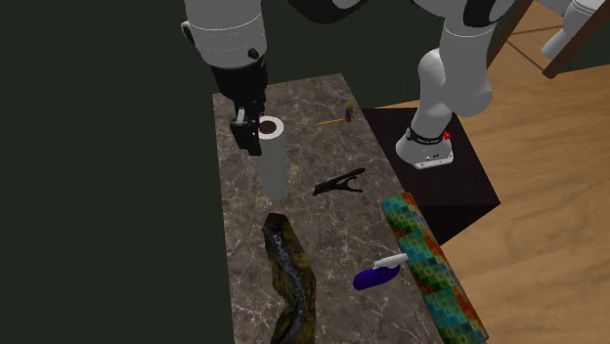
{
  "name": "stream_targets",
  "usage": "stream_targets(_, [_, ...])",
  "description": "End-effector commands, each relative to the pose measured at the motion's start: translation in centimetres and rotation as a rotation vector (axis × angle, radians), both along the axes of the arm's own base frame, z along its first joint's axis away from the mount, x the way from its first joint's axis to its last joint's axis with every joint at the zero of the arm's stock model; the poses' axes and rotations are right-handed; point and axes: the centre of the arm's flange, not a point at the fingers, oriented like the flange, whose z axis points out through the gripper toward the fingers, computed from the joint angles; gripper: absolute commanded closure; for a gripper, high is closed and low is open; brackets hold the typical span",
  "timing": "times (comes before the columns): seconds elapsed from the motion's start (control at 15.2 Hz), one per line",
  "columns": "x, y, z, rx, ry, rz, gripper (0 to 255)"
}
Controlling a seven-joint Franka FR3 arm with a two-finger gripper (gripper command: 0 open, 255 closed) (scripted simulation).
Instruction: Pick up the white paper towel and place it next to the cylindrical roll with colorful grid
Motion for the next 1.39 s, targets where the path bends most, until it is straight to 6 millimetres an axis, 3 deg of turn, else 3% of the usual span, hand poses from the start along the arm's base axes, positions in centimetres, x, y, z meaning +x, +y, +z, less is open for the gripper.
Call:
stream_targets(0.0, [-2.4, 0.8, 1.1, -0.001, 0.0, -0.001, 255])
stream_targets(0.79, [-15.5, 6.7, 6.7, -0.001, 0.0, -0.001, 255])
stream_targets(1.32, [-15.5, 6.7, 2.5, -0.001, 0.0, -0.001, 255])
